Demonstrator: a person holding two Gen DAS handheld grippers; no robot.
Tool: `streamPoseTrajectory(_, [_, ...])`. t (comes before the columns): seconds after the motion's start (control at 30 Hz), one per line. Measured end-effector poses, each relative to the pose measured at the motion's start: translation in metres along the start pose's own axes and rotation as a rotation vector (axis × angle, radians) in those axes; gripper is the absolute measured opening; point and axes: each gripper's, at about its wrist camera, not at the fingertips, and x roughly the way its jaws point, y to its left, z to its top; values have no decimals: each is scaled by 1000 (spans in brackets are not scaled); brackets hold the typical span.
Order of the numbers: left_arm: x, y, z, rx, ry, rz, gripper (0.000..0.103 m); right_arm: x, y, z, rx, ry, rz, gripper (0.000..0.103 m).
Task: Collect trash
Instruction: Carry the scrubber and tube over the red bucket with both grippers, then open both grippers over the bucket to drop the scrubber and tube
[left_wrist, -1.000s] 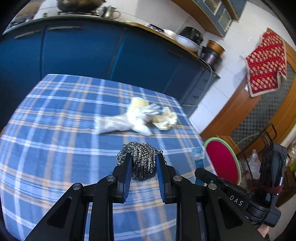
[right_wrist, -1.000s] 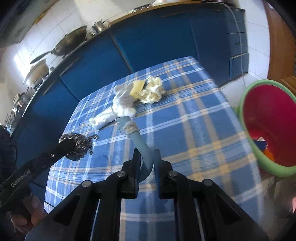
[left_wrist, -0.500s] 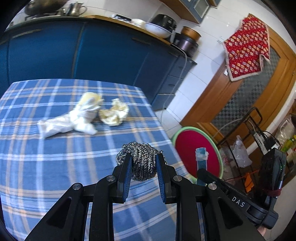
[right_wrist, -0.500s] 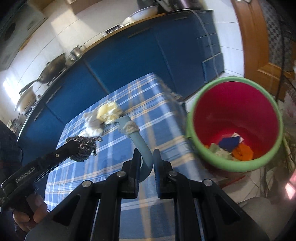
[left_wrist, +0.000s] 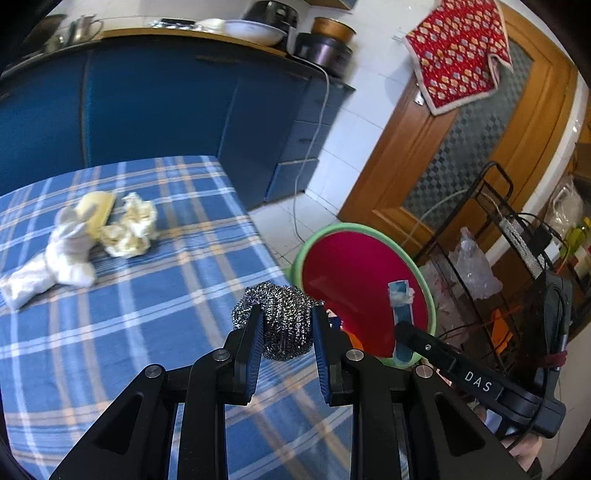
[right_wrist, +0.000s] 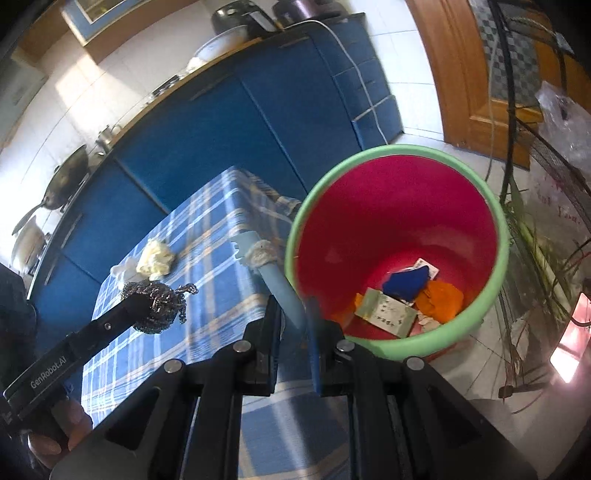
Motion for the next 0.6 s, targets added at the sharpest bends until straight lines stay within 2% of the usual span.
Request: streamPoseTrajectory(0.6, [91,-58,9,77,148,-8,29,28,-72,15,111,44,-38,19])
